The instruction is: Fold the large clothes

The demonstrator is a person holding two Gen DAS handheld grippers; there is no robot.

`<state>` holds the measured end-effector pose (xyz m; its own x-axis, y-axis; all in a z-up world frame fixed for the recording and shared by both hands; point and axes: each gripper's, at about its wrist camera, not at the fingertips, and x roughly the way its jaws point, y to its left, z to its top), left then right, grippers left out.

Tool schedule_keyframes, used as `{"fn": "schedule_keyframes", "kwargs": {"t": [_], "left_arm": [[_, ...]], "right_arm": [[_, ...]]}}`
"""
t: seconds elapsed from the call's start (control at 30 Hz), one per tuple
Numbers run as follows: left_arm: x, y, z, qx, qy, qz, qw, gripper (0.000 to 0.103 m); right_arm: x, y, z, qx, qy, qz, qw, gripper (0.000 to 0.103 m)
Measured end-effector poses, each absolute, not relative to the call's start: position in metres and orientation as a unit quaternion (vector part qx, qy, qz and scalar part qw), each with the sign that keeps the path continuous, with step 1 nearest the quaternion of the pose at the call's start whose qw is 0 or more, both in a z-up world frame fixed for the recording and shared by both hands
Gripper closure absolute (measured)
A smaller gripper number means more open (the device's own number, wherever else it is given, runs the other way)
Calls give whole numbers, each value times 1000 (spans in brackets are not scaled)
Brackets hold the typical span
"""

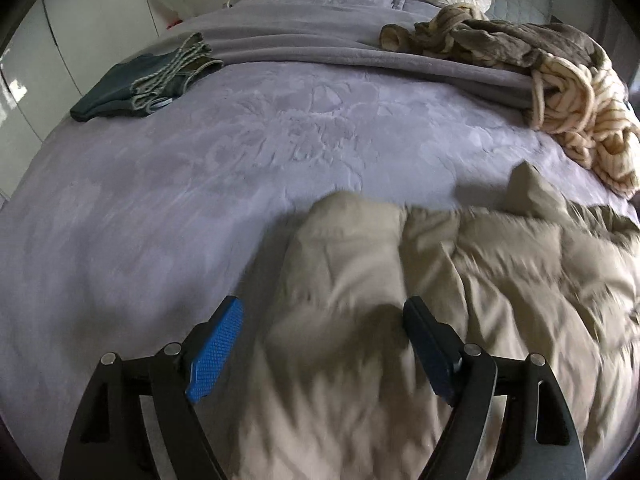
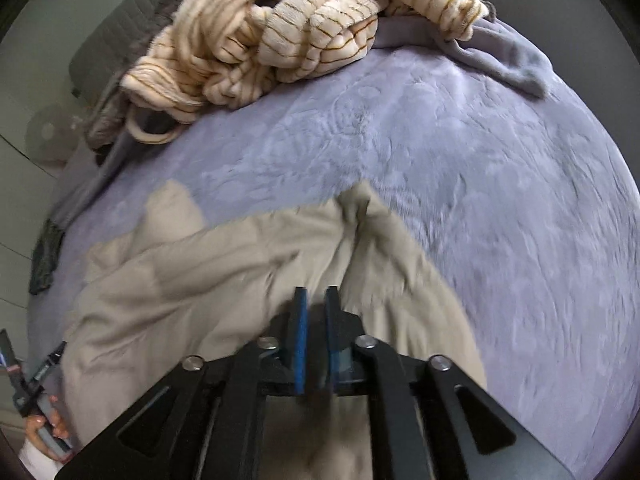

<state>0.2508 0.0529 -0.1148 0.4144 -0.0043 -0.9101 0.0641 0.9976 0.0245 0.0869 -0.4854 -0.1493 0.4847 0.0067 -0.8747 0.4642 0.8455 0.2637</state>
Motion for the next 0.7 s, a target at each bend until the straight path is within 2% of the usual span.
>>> {"fn": "schedule_keyframes", "kwargs": {"t": [0.03,0.07,0.17,0.2,0.23,0.43,0.57,0.63,0.7], "left_arm": [[245,53,-112,27,544,-22,839,20],[238,53,-110,25,548,-26,836,20],[217,51,-103,25,554,-33,832,18],[211,50,-101,28,554,-34,831,3],[204,48,-98,32,552,-33,833,0],[169,41,-89,50,548,-42,834,0],[153,40,-85,45,559,-45,827,0],[144,40,-86,42,567,-48,822,0],[137,40,-87,44,571,-51,818,0]], "right_arm": [[76,-481,-146,249,486,-137,827,68],[70,-478,-144,253,484,-137,826,61],[52,-465,-138,259,486,-129,825,61],[47,-460,-137,261,487,-125,824,61],[41,-459,-136,263,488,-123,823,61],[-1,-443,-131,285,490,-112,816,61],[-24,-438,-132,300,493,-107,810,50],[-34,-436,-133,307,493,-106,807,48],[-48,-434,-134,317,492,-107,804,41]]}}
